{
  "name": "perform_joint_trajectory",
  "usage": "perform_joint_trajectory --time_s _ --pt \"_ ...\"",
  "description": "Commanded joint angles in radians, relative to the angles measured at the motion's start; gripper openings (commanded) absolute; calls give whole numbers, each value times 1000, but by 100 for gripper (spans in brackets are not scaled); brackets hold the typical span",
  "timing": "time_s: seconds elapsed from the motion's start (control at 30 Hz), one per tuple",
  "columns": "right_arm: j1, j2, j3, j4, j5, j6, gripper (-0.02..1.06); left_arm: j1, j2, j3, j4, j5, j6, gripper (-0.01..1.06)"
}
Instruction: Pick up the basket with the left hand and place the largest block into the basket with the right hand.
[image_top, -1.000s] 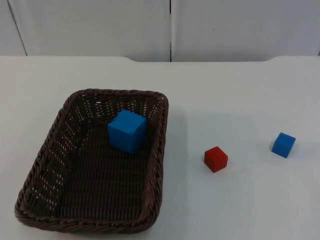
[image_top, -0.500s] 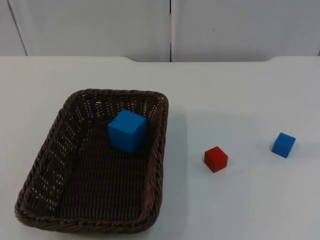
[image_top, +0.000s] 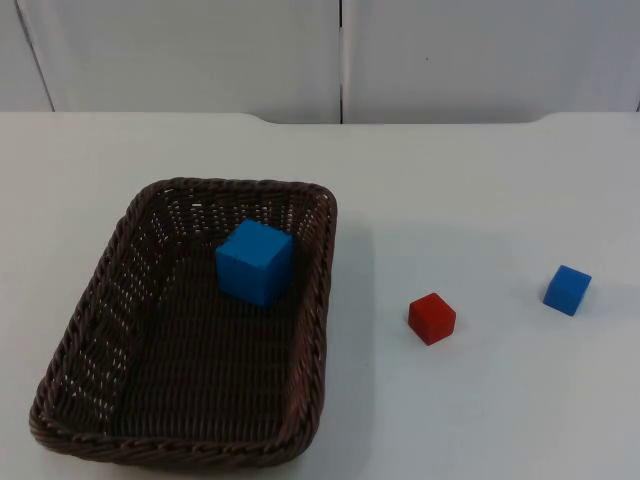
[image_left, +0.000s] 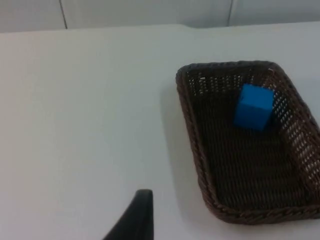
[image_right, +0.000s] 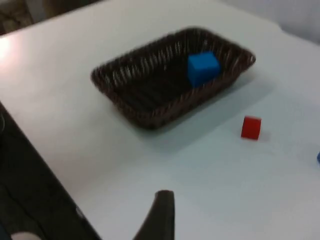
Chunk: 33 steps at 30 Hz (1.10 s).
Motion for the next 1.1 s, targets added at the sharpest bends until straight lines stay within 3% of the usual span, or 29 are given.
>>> perform_joint_trajectory --time_s 0.0,1.07 --pt "4 -3 18 -9 23 10 78 -3 -4 8 35 4 -17 105" --pt "4 -3 19 -50 23 43 78 -3 -4 14 63 10 -21 105"
